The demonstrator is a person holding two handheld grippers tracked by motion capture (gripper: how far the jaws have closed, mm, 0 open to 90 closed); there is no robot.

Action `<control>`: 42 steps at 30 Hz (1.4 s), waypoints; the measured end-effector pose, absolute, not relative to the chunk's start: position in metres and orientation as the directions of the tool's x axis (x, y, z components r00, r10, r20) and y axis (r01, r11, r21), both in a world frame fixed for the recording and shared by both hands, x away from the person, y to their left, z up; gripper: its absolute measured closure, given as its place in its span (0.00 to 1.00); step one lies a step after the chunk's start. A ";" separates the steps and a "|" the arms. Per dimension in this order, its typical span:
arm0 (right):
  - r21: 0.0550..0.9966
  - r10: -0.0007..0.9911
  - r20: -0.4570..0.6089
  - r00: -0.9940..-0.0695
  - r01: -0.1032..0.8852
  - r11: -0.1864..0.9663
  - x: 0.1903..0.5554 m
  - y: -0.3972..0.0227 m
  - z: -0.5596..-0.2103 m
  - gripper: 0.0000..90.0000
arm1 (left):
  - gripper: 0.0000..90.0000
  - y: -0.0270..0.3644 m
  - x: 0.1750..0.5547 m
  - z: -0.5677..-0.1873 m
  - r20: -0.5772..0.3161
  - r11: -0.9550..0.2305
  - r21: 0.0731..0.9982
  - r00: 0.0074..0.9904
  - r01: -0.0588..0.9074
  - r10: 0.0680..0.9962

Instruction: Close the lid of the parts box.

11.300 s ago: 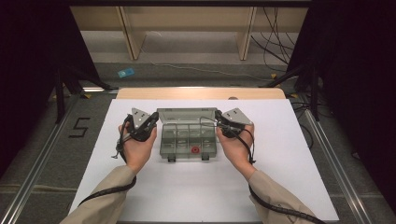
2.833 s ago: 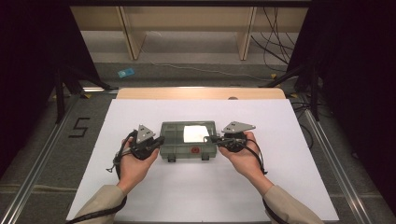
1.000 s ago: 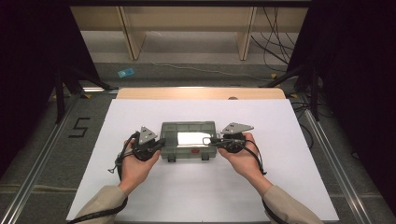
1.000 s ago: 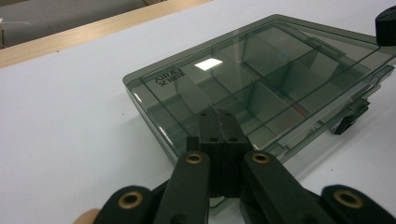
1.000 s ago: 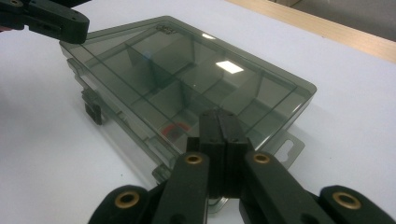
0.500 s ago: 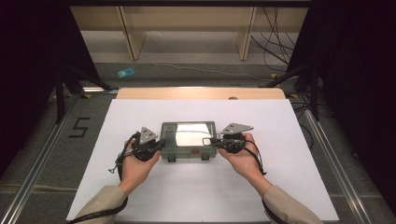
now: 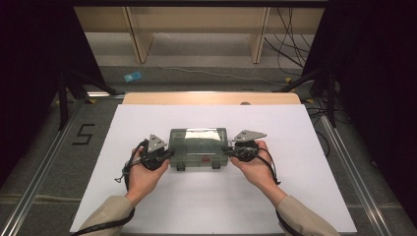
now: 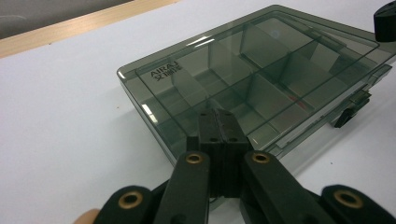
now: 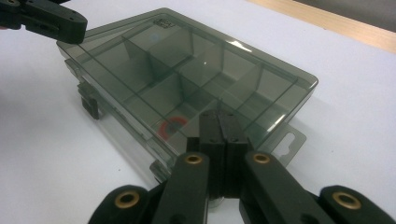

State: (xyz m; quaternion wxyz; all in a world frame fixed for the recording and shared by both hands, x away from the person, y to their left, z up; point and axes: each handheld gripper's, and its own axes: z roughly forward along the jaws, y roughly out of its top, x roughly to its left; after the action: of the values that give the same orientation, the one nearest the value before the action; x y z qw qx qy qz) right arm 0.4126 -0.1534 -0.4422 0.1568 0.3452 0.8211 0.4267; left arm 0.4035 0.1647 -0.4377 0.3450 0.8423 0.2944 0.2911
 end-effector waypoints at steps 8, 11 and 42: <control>0.806 0.705 0.045 -0.708 0.442 0.393 0.413 -0.153 -0.444 1.00 | 1.00 0.162 0.404 -0.440 0.273 -0.564 0.769 0.643 0.302 0.716; 0.805 0.705 0.044 -0.708 0.443 0.395 0.413 -0.153 -0.444 1.00 | 1.00 0.162 0.404 -0.441 0.271 -0.563 0.770 0.645 0.301 0.715; 0.791 0.703 0.045 -0.710 0.455 0.409 0.414 -0.153 -0.450 1.00 | 1.00 0.161 0.404 -0.444 0.289 -0.606 0.731 0.663 0.312 0.690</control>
State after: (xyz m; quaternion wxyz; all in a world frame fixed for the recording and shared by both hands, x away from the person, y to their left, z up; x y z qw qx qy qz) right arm 0.4145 -0.1533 -0.4498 0.1491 0.3503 0.8260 0.4157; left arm 0.4041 0.1613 -0.4441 0.3314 0.8496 0.2951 0.2851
